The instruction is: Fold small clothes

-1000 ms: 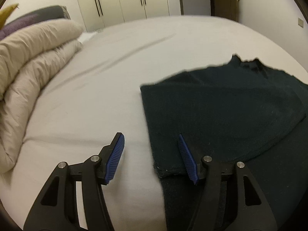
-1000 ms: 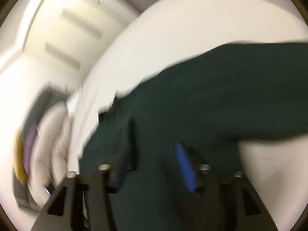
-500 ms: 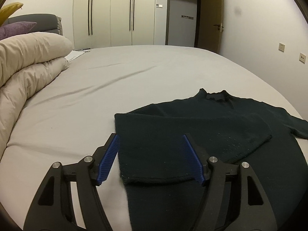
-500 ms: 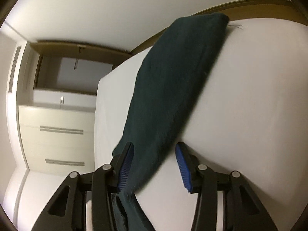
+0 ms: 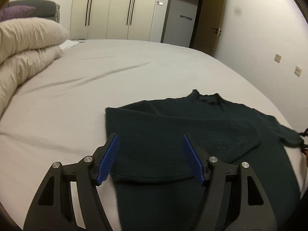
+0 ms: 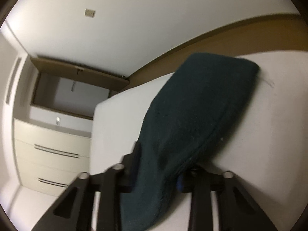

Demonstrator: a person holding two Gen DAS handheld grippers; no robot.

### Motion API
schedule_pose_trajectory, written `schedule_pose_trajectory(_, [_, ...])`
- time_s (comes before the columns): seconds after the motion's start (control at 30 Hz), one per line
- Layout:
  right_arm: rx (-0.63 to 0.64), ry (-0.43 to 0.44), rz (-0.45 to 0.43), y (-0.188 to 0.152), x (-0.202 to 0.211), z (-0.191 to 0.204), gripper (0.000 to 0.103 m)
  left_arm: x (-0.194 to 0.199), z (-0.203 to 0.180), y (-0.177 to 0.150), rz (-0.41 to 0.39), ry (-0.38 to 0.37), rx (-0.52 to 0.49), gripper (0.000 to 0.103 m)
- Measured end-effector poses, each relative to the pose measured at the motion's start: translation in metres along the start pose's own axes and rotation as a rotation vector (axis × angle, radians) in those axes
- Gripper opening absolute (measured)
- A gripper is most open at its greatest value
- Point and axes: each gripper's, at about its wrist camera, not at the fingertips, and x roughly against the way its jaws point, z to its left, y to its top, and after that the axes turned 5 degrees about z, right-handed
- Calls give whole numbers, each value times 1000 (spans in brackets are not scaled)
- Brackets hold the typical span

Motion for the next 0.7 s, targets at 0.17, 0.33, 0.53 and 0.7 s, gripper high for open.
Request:
schedule_pose_trajectory(0.17, [318, -73, 19, -41, -15, 86, 14, -4, -1, 2, 20, -111, 49, 80])
schedule_pose_trajectory(0.33, [907, -66, 124, -183, -44, 212, 12, -13, 6, 6, 59, -235, 144, 80])
schedule_pose_trajectory(0.53, [1463, -160, 333, -384, -106, 233, 10, -24, 9, 7, 125, -389, 251, 86])
schedule_pose_trajectory(0.7, [1407, -159, 391, -400, -120, 216, 11, -44, 0, 2, 214, -502, 311, 87])
